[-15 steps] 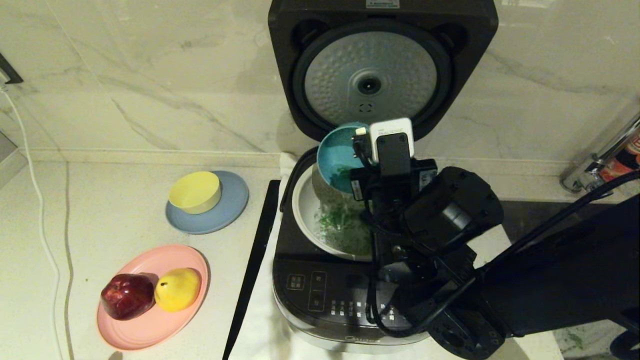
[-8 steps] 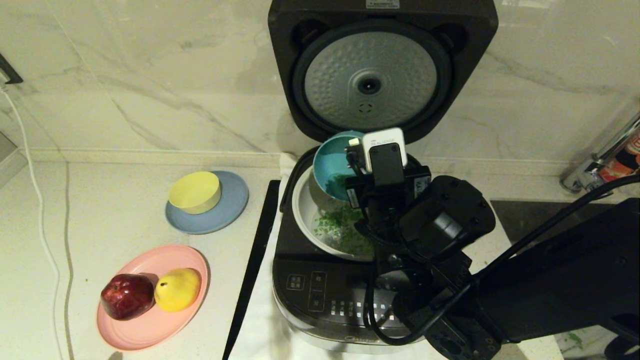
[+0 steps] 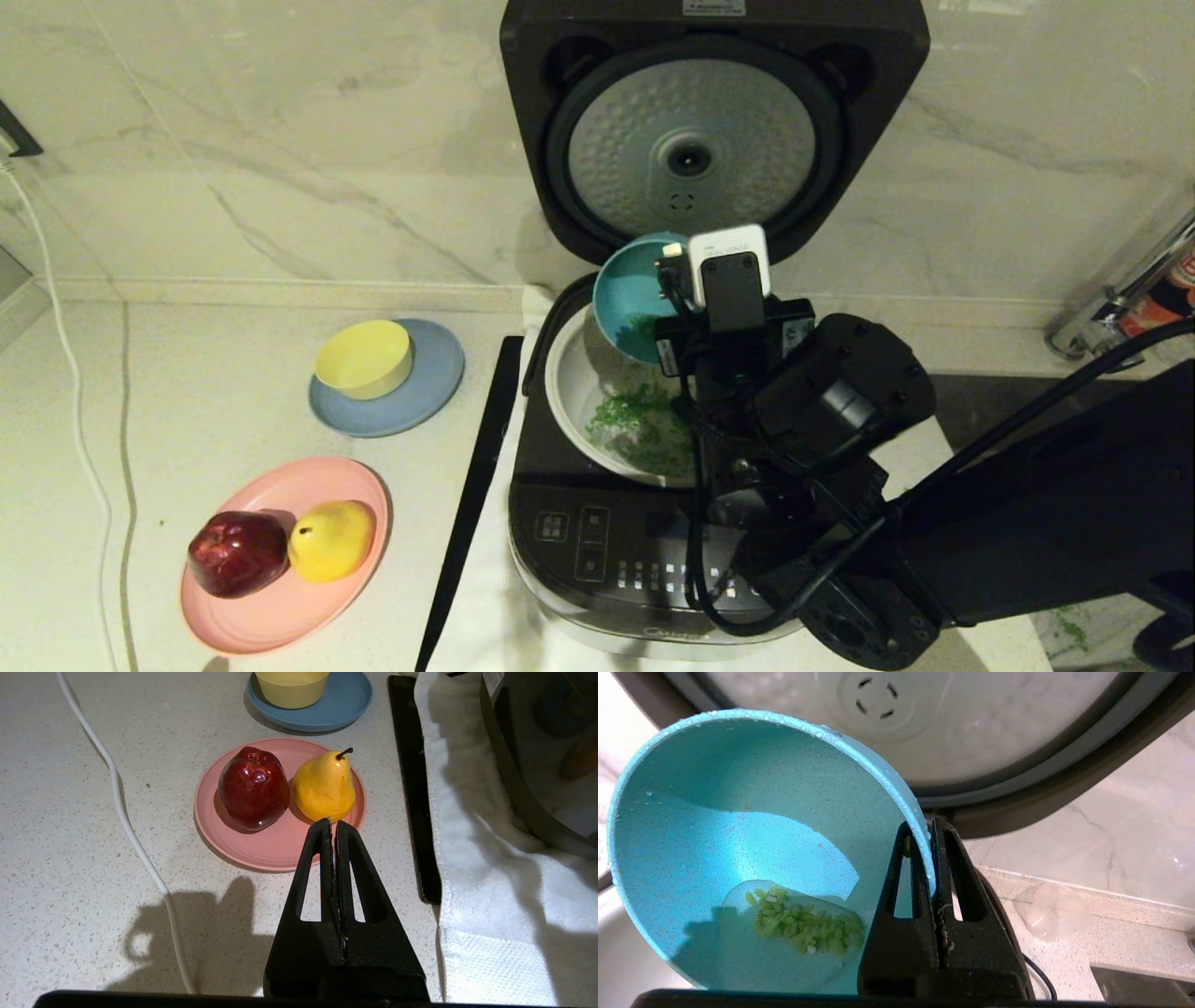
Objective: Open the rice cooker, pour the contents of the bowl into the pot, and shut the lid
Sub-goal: Pour the water from the bowl into the rice cooker
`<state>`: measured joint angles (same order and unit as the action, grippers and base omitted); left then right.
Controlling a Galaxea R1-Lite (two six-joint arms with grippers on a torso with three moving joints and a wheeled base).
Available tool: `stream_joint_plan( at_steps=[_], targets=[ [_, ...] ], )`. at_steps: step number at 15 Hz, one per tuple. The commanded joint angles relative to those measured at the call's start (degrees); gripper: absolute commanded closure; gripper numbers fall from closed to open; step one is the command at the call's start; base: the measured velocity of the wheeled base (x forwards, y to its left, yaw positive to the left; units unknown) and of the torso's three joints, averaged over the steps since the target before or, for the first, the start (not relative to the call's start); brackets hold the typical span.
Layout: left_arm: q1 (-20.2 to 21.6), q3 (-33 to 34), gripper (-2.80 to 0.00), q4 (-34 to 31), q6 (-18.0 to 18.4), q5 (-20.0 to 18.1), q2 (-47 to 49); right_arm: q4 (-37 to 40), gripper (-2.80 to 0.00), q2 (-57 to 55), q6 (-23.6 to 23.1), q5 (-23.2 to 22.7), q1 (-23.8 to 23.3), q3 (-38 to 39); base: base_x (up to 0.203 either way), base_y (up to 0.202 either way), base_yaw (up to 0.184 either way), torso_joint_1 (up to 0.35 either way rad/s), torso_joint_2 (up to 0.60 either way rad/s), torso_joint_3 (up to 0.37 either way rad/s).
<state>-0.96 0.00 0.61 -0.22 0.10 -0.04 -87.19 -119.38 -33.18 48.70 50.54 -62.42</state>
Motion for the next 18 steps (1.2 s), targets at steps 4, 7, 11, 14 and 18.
stream_joint_plan(
  at_steps=[4, 7, 11, 14, 18],
  targets=[
    [0.0, 0.18, 0.0, 0.0, -0.04, -0.01, -0.04, -0.48, 0.0, -0.52, -0.56, 0.07, -2.01, -1.56, 0.0, 0.0, 0.0, 0.0, 0.0, 0.0],
    [0.0, 0.18, 0.0, 0.0, -0.04, -0.01, -0.04, -0.48, 0.0, 0.12, -0.6, 0.08, -1.21, -1.13, 0.0, 0.0, 0.0, 0.0, 0.0, 0.0],
    [0.0, 0.18, 0.0, 0.0, -0.03, -0.01, -0.05, -0.48, 0.0, 1.31, -0.92, 0.25, 1.56, 1.48, 0.0, 0.0, 0.0, 0.0, 0.0, 0.0],
    [0.0, 0.18, 0.0, 0.0, 0.02, -0.01, 0.02, -0.48, 0.0, 0.57, -0.86, 0.14, -0.07, -0.66, 0.0, 0.0, 0.0, 0.0, 0.0, 0.0],
    [0.0, 0.18, 0.0, 0.0, -0.01, -0.01, -0.05, -0.48, 0.0, 0.57, -1.27, -0.51, -1.92, -1.95, 0.0, 0.0, 0.0, 0.0, 0.0, 0.0]
  ],
)
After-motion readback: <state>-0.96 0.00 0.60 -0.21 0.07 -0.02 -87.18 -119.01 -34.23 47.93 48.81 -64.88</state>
